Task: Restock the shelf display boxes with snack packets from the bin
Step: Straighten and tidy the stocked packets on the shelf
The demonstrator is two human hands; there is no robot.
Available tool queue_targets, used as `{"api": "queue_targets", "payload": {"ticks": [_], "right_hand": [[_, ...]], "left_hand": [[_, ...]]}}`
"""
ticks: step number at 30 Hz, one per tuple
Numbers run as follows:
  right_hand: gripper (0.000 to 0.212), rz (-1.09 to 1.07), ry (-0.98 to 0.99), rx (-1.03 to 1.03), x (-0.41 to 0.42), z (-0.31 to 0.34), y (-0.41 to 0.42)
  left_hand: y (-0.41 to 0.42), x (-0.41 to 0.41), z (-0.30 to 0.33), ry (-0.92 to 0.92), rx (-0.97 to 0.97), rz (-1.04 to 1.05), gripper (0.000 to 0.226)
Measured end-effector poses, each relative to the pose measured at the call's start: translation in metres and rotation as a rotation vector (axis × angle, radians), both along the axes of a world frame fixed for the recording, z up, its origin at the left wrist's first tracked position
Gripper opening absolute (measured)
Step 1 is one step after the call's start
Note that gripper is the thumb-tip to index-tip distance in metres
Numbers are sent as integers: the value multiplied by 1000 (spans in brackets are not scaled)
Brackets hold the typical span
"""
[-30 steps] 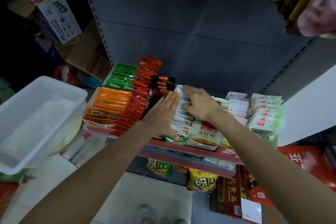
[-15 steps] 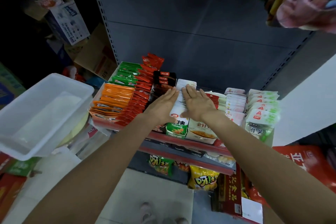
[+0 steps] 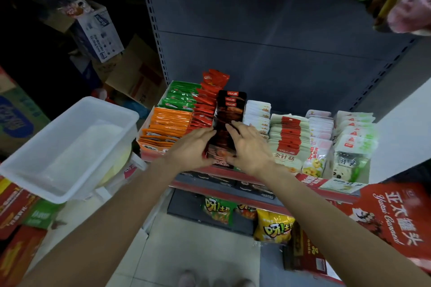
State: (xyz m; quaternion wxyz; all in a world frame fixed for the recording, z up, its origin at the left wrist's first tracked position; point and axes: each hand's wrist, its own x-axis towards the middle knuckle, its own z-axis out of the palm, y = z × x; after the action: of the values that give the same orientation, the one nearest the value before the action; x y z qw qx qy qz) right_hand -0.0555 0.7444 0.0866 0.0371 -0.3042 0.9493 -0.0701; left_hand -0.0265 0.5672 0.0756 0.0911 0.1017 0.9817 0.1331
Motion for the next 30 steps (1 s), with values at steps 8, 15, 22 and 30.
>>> {"api": "queue_targets", "payload": {"ticks": [8,15,22,30], "right_hand": [[55,-204,-76,-22,-28,7,-27],[38,-228,-98,137,-57,9,-40],[43,-145,-150,244,-74,10,-47],[29,-97,-37,251,-76,-7,-48]], "left_hand": [[1,-26,-5,55,-121,-95,70],[5,-51,-14,31,21,100,81],[-2,-48,-27,149,52,-6,86],[-5,-40,-36,104,-38,-83,79]]}}
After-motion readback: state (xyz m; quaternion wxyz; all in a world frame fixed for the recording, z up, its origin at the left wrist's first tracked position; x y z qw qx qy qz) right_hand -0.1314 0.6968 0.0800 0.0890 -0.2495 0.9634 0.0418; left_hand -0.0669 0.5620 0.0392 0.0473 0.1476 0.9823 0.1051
